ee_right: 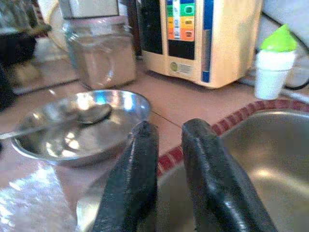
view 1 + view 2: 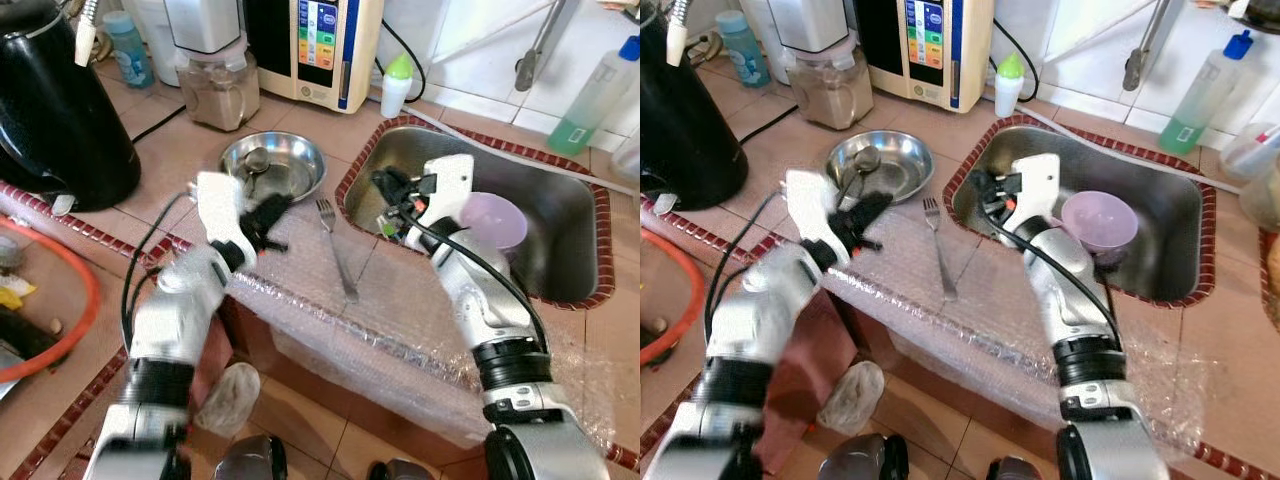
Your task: Kitchen organization
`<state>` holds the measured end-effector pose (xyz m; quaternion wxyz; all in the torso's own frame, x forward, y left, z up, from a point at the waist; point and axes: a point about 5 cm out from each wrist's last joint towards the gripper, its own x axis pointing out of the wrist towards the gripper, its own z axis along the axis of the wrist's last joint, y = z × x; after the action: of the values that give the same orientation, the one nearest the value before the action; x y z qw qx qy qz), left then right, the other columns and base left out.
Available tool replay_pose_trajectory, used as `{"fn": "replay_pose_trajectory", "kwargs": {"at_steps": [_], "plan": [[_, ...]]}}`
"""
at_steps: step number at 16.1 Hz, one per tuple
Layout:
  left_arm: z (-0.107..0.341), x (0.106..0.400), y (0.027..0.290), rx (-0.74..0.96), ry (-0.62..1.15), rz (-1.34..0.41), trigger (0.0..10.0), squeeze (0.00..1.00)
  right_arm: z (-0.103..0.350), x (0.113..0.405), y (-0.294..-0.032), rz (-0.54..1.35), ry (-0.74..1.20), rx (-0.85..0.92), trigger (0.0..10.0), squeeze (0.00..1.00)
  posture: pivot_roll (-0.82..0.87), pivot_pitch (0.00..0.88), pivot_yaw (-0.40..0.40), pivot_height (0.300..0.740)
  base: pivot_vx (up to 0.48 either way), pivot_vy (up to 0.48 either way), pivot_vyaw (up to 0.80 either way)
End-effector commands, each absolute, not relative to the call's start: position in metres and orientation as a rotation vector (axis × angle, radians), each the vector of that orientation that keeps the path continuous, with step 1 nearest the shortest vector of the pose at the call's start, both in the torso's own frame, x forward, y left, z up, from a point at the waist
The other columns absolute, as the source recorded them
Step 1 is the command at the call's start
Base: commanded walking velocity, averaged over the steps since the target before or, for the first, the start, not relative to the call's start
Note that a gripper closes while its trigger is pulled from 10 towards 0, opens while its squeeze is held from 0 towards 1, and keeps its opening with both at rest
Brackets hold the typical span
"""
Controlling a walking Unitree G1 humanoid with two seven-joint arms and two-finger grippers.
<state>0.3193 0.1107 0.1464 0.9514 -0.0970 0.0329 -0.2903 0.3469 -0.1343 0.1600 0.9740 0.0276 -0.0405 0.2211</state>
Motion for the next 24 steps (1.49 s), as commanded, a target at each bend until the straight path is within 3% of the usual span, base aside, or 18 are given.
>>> {"fn": "replay_pose_trajectory", "kwargs": {"at_steps": [1,5,6,9,11,18,19,20,21,24], "plan": [[0.152,0.309,0.100,-0.126,0.031,-0.623,10.0,1.00,0.154,0.341,-0.142,0.398,-0.082,0.007,10.0,1.00,0.01,0.038,0.034,0.740,0.000,0.000,0.00],[0.150,0.299,0.095,-0.073,0.005,-0.605,10.0,1.00,0.148,0.335,-0.148,0.359,-0.079,0.013,10.0,1.00,0.02,0.033,0.035,0.740,0.000,0.000,0.00],[0.149,0.289,0.093,-0.012,-0.074,-0.522,10.0,1.00,0.134,0.326,-0.153,0.237,-0.085,0.039,10.0,1.00,0.01,0.026,0.018,0.740,0.000,0.000,0.00],[0.156,0.288,0.099,0.026,-0.144,-0.400,10.0,1.00,0.130,0.321,-0.158,0.130,-0.103,0.057,10.0,1.00,0.01,0.038,0.005,0.740,0.000,0.000,0.00],[0.151,0.284,0.104,-0.017,-0.099,-0.297,10.0,1.00,0.132,0.316,-0.159,0.110,-0.103,0.064,10.0,1.00,-0.02,0.075,0.006,0.740,0.000,0.000,0.00],[0.121,0.271,0.088,-0.016,0.055,-0.338,10.0,1.00,0.109,0.290,-0.151,0.122,-0.040,0.009,10.0,1.00,-0.02,0.070,-0.019,0.740,0.000,0.000,0.00],[0.118,0.274,0.084,-0.034,0.086,-0.335,10.0,0.00,0.105,0.289,-0.154,0.126,-0.016,0.010,10.0,0.97,-0.02,0.073,-0.015,0.740,0.000,0.000,0.00],[0.117,0.275,0.084,-0.051,0.101,-0.329,10.0,0.00,0.106,0.286,-0.153,0.145,-0.015,-0.018,10.0,0.11,-0.04,0.085,-0.013,0.740,0.000,0.000,0.00],[0.116,0.277,0.082,-0.064,0.113,-0.330,10.0,0.00,0.106,0.286,-0.155,0.154,-0.013,-0.039,10.0,0.00,-0.05,0.089,-0.011,0.740,0.000,0.000,0.00],[0.117,0.291,0.064,-0.097,0.158,-0.366,10.0,0.00,0.106,0.280,-0.167,0.116,-0.002,-0.033,10.0,0.00,-0.07,0.108,-0.013,0.740,0.000,0.000,0.00]]}}
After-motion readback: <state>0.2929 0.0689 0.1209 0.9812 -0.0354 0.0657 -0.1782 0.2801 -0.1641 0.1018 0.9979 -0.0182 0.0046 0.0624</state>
